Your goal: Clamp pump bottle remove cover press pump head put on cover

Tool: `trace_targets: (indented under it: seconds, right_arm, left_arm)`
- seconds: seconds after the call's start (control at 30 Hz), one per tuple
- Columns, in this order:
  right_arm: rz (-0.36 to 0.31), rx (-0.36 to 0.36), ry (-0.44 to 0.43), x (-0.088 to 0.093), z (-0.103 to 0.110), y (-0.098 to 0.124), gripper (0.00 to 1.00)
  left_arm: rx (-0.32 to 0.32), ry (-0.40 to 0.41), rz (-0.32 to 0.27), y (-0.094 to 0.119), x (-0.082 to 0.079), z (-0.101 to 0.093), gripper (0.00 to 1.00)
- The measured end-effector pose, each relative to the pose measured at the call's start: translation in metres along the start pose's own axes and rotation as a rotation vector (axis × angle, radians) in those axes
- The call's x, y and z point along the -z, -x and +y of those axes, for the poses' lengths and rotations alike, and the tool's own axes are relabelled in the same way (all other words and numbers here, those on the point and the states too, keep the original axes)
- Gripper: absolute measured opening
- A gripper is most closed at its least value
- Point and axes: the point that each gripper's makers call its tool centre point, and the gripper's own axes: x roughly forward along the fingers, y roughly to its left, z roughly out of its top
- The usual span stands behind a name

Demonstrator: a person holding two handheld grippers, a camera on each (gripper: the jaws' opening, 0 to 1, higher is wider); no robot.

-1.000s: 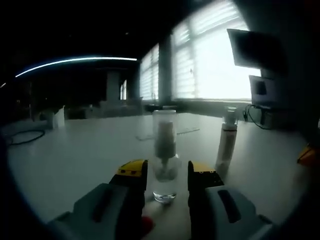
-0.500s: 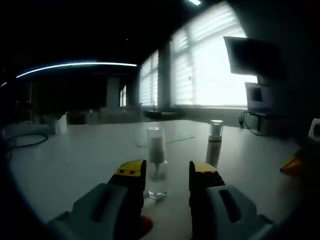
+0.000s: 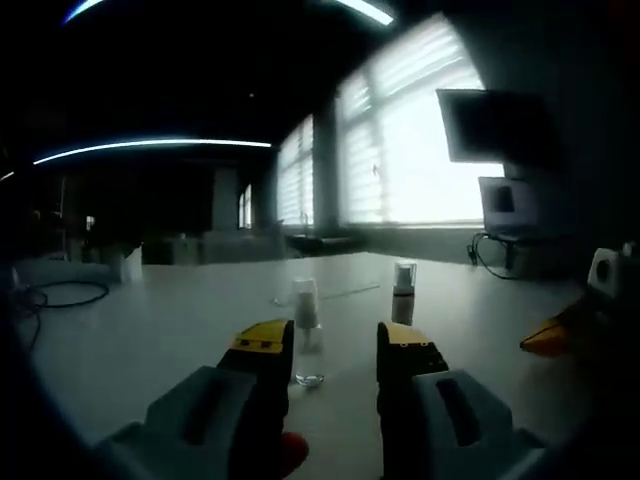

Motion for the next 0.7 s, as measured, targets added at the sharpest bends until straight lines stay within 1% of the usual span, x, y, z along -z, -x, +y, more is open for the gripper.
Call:
trace_targets:
  seconds: [0.13, 0.23, 0.4, 0.5, 0.7]
  right_arm:
    - [0.004, -0.002, 0.003, 0.001, 0.001, 0.000, 0.00]
    - [0.005, -0.003, 0.008, 0.001, 0.001, 0.000, 0.00]
    - [0.006, -0.003, 0.012, 0.001, 0.001, 0.000, 0.00]
    - [0.007, -0.005, 0.018, 0.001, 0.002, 0.000, 0.00]
    - [0.007, -0.004, 0.021, 0.001, 0.002, 0.000, 0.00]
  left_arm:
    - [0.003, -0.020, -0.012, 0.007, -0.002, -0.005, 0.23]
    - [0.015, -0.022, -0.005, 0.010, 0.004, -0.002, 0.23]
    - [0.032, -0.029, -0.004, 0.016, 0.008, -0.003, 0.20]
    - [0.032, -0.019, 0.003, 0.019, 0.012, 0.002, 0.19]
    - [0.032, 0.000, 0.008, 0.026, 0.018, 0.004, 0.17]
